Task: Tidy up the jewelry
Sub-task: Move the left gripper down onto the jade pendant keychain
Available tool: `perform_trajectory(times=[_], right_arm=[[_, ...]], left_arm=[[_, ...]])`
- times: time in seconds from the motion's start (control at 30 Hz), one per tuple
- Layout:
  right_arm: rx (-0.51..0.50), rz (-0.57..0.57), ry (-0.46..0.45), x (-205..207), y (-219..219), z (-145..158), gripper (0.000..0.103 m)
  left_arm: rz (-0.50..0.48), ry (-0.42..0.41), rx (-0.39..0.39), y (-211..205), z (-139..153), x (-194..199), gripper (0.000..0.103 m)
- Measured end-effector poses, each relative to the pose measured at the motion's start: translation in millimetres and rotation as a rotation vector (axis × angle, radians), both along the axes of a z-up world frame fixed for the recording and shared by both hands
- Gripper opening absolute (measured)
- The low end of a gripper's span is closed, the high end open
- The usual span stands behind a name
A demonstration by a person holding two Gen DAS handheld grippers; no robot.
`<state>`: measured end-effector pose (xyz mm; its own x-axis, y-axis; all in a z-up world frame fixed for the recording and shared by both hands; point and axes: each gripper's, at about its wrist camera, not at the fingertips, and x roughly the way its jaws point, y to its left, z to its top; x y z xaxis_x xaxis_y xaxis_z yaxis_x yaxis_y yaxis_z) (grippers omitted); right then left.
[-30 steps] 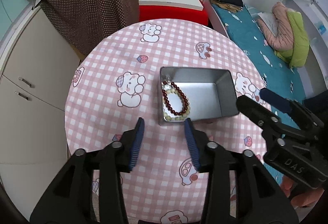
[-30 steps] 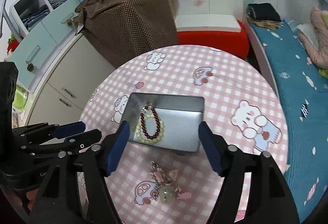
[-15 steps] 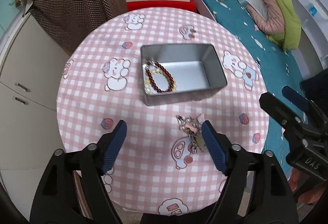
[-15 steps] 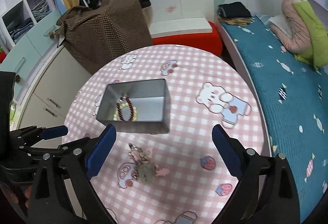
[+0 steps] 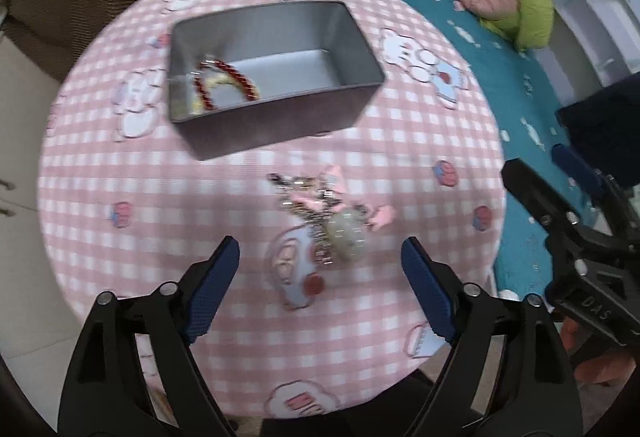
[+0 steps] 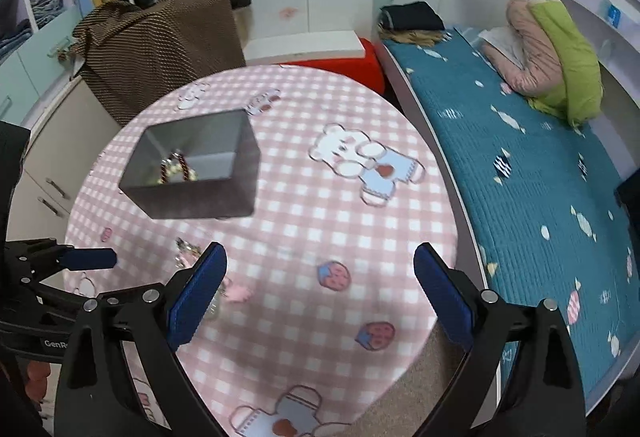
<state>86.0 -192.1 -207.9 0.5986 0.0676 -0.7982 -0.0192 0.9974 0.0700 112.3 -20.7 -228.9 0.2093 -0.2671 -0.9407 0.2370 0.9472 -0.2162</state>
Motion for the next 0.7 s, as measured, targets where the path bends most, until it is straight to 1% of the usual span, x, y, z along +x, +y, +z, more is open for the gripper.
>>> perform_trajectory(times=[0.03, 0.1, 0.2, 0.23, 0.33, 0.43, 0.53, 0.63, 0.7], right_arm=[[-0.002, -0.012, 0.011, -1.7, -3.4, -3.5, 0.091], [0.003, -0.032, 0.029, -3.7, -9.7, -9.3, 0.091], [0.015, -0.061, 0.047, -6.6, -18.9, -15.8, 0.091], [0.018, -0.068, 0.052, -7.3, -20.4, -17.2, 0.091], [0.022, -0.082, 0.068, -9.2, -25.5, -22.6, 0.091], [0.026, -0.091, 0.083, -10.0, -28.5, -27.1, 0.091], [0.024, -0.091, 0.094, -10.9, -30.2, -30.5, 0.091], [0.026, -0.087, 0.098, -10.8, -30.8, -32.7, 0.091], [0.028, -0.086, 0.107, -10.2, -31.2, -34.8, 0.091]], left_arm=[[-0.009, 0.016, -0.02, -3.3, -5.1, 0.7, 0.073], [-0.021, 0.047, -0.048, -9.1, -14.3, 2.4, 0.069], [-0.024, 0.072, -0.076, -13.9, -25.4, 5.2, 0.067], [-0.021, 0.081, -0.083, -14.8, -28.3, 6.5, 0.065], [-0.011, 0.1, -0.119, -15.8, -35.4, 11.4, 0.064], [-0.011, 0.11, -0.114, -18.6, -41.5, 14.5, 0.064], [0.004, 0.136, -0.156, -17.3, -46.8, 17.0, 0.064], [0.005, 0.141, -0.175, -17.2, -48.6, 18.1, 0.064], [0.004, 0.15, -0.173, -18.9, -50.9, 18.5, 0.064]])
